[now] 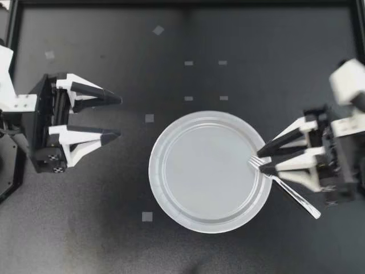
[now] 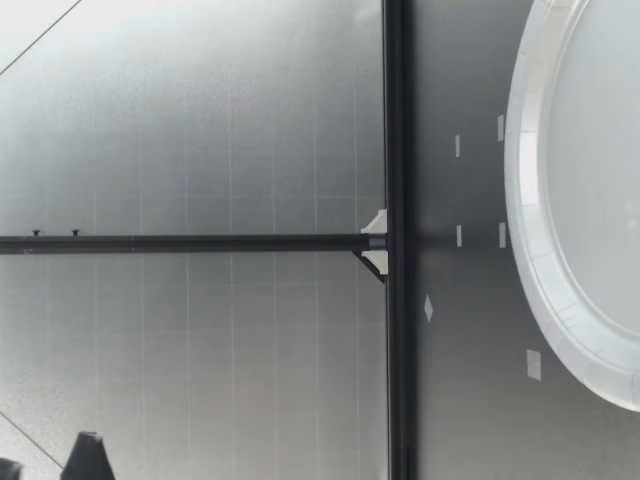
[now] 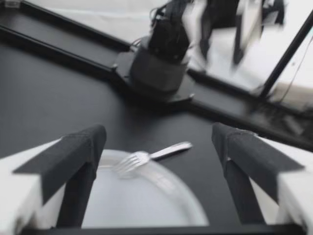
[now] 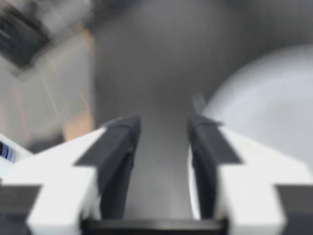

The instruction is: Pick up the fork and place it on the plate.

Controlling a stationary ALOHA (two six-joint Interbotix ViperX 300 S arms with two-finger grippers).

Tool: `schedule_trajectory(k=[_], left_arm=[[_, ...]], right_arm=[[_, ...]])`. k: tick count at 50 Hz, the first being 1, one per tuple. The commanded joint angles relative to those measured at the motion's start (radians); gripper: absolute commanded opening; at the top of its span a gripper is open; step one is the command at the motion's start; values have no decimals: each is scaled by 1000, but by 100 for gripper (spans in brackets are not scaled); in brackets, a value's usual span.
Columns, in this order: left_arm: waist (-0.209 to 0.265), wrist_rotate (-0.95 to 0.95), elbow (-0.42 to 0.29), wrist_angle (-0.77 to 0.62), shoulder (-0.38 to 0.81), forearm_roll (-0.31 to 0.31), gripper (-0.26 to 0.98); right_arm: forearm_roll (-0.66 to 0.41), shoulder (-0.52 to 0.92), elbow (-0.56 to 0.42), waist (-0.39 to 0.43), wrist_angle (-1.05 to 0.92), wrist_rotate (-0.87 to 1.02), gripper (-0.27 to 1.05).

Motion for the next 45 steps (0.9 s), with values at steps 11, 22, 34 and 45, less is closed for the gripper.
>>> schedule_trajectory(k=[11, 22, 34, 45], left_arm=[[5, 126, -2, -3, -14, 0, 85], [5, 123, 3, -6, -14, 0, 85], [5, 109, 5, -6, -14, -2, 85], [3, 106, 5, -3, -20, -2, 85]], right_arm=[[-189, 23, 91, -104, -261, -5, 31], [-187, 41, 104, -104, -268, -3, 31], [-187, 8, 109, -106, -270, -5, 31], [-190, -11, 110, -106, -262, -8, 31]])
